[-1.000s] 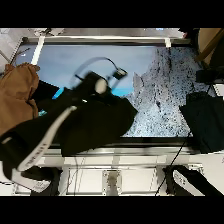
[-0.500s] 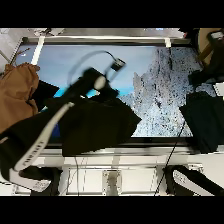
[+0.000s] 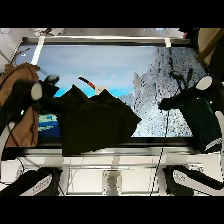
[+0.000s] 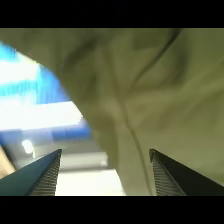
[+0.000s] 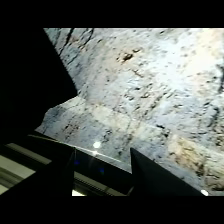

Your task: Fold the clothes and pants, and hang the long-sleeved shirts on hangers.

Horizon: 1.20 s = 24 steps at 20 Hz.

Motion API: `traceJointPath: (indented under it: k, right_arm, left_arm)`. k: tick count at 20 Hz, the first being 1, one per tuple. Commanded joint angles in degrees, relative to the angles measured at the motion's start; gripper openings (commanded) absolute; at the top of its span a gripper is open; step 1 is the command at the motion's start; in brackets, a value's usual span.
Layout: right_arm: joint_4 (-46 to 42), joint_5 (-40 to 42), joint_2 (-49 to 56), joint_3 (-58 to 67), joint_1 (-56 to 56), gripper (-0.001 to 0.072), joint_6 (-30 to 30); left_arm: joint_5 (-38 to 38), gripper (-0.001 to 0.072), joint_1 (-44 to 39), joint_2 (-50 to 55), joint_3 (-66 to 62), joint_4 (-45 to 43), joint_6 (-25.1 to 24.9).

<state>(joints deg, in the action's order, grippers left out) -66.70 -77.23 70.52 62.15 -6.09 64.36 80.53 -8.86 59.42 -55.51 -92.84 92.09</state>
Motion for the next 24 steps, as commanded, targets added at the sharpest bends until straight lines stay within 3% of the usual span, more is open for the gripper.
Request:
traceJointPath:
  k: [1, 4, 11, 19, 24]
  right_arm:
    - [7.91, 0.07, 0.42, -3.61, -0.02, 0.0386, -2.62]
    - [10.36, -1.42, 0.42, -3.61, -0.02, 0.0386, -4.04]
    - [11.67, -1.62, 0.42, -3.61, -0.02, 0.0385, -5.44]
    - [11.69, -1.05, 0.42, -3.61, -0.02, 0.0384, -5.33]
    - [11.69, -0.37, 0.42, -3.58, -0.02, 0.0383, -5.07]
  left_arm:
    - [-1.33, 0.0614, 6.51, -7.98, 14.25, 5.97, 2.47]
    - [-1.18, 0.0613, 15.54, -7.39, 18.56, 16.37, 0.46]
    - [6.75, 0.0613, 37.11, -1.79, 22.99, 27.98, -16.24]
    - [6.60, 0.0604, 38.12, 6.71, 27.17, 26.43, -23.50]
    - [2.58, 0.0559, 38.12, 9.73, 27.30, 26.62, -23.54]
